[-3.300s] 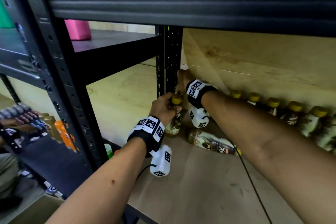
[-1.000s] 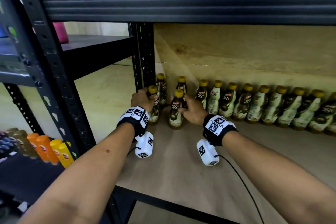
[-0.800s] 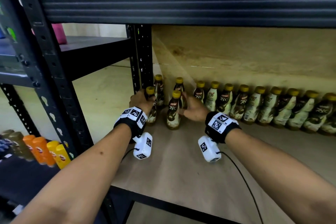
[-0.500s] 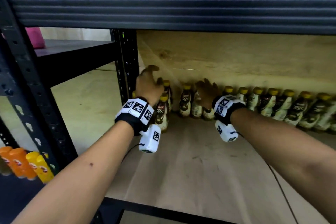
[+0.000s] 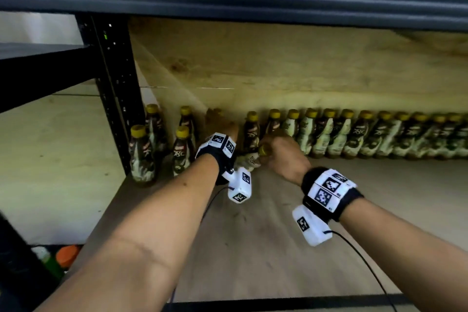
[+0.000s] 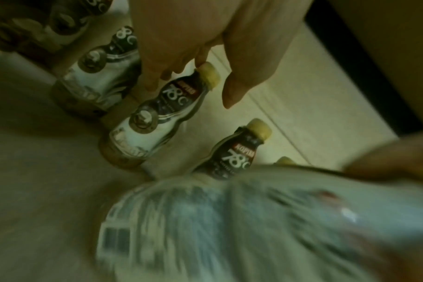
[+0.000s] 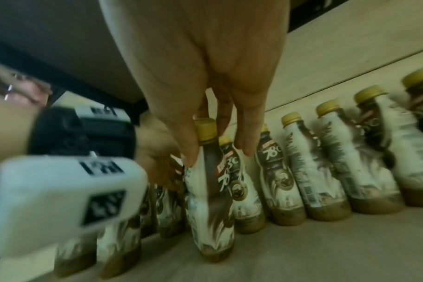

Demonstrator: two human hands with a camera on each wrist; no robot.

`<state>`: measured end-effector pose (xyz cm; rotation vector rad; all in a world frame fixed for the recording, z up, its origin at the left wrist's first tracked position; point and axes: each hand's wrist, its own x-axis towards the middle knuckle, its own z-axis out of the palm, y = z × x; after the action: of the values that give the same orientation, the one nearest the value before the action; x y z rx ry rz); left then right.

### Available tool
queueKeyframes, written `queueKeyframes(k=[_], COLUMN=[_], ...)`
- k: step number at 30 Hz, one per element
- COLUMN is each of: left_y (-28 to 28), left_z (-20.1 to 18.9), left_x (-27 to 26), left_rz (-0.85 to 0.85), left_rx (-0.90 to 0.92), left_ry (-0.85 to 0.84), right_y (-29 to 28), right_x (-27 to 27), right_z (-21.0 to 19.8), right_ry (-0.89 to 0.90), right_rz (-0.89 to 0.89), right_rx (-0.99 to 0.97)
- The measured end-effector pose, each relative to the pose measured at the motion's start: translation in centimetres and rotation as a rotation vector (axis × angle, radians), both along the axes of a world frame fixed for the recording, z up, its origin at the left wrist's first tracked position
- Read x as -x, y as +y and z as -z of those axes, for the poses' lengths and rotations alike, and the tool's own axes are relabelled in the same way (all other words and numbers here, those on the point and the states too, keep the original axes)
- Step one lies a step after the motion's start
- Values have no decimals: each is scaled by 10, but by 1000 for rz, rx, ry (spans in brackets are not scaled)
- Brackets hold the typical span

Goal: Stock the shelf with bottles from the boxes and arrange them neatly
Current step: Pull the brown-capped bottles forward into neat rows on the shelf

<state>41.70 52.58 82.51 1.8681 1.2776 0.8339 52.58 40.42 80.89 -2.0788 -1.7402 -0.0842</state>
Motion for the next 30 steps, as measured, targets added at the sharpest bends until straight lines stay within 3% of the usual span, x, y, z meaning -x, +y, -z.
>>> queueKeyframes(k=[6,9,13,16,20,25,30], left_y=[20,13,-17,-30,-44,-56,-64], left_z=[12,21,24,27,28,33,39], left_x=[-3,-4,5,25,71,142,209], left_rz=[-109,-37,79,151,116,-36,-271], left_rx=[-63,-101,-106,-80,-103,-93,-122], left_ry=[-52,27,-33,-97,-121,-165,-214], right_y=[-24,-22,-16,-20,-24,-15,11], right_x=[-18,-19,-12,1,30,81,142], right_z=[-9,-7,6,6,4,5,11], right_ry=[429,590,675,651,653,726,604], right_rz=[47,48,-6,-90,-195,-404,-515], right_rx=[-45,-96,-63,35,71,181,139])
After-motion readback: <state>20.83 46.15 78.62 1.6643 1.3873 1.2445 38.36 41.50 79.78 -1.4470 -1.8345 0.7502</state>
